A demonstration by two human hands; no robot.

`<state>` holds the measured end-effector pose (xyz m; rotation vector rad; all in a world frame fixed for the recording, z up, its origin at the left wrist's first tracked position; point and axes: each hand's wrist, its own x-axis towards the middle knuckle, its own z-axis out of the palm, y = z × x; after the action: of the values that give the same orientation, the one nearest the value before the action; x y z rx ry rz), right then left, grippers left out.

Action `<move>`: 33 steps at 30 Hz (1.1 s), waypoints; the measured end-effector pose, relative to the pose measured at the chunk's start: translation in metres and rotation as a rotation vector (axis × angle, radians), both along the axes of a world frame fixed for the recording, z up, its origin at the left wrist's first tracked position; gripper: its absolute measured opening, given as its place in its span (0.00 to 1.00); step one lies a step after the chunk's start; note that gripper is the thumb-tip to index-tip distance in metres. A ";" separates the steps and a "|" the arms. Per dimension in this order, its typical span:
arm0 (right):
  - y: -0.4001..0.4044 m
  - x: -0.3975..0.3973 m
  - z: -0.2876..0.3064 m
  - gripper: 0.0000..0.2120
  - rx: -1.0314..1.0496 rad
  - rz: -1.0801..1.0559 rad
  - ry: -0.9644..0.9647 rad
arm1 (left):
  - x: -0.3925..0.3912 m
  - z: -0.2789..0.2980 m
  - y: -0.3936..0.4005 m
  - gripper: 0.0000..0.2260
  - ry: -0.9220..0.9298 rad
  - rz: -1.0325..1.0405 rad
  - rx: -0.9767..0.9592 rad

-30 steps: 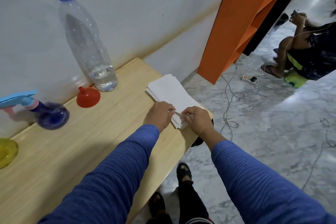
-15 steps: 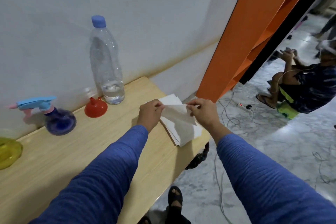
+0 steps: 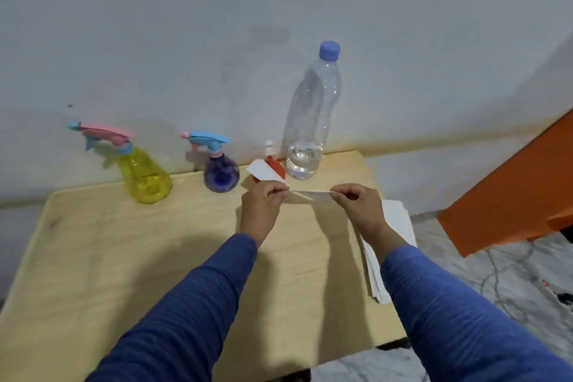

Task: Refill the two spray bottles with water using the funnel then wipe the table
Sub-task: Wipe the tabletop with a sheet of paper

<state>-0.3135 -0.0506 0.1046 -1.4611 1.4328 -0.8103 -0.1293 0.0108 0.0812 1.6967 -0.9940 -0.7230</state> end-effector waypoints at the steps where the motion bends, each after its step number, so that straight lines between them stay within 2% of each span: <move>1: -0.002 0.003 -0.010 0.04 0.011 0.040 0.025 | 0.001 -0.010 0.007 0.05 -0.004 0.036 0.015; 4: -0.003 0.007 -0.037 0.05 0.061 0.140 0.104 | -0.002 -0.038 0.025 0.05 -0.020 0.108 0.059; 8: -0.002 0.004 -0.062 0.07 0.107 0.242 0.234 | -0.009 -0.063 0.043 0.05 -0.068 0.048 0.199; 11: 0.000 0.003 -0.073 0.10 0.030 0.301 0.365 | -0.012 -0.067 0.050 0.07 -0.088 0.075 0.233; 14: 0.003 0.011 -0.078 0.18 -0.234 0.348 0.558 | -0.010 -0.070 0.043 0.08 -0.391 0.142 0.223; 17: 0.014 0.028 -0.082 0.19 -0.410 0.314 0.588 | -0.004 -0.076 0.025 0.10 -0.608 0.113 0.226; 21: 0.033 0.045 -0.091 0.22 -0.262 0.304 0.544 | 0.002 -0.085 0.010 0.21 -0.810 -0.167 0.465; 25: 0.049 0.047 -0.111 0.31 -0.162 0.397 0.634 | 0.003 -0.090 0.011 0.27 -0.801 -0.266 0.649; 33: 0.043 0.061 -0.117 0.28 -0.147 0.502 0.862 | 0.002 -0.094 0.008 0.25 -0.835 -0.234 0.632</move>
<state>-0.2527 -0.0079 -0.0122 -2.3137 1.4859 0.0702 -0.1271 0.0192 -0.0128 2.5615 -1.6740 -0.4882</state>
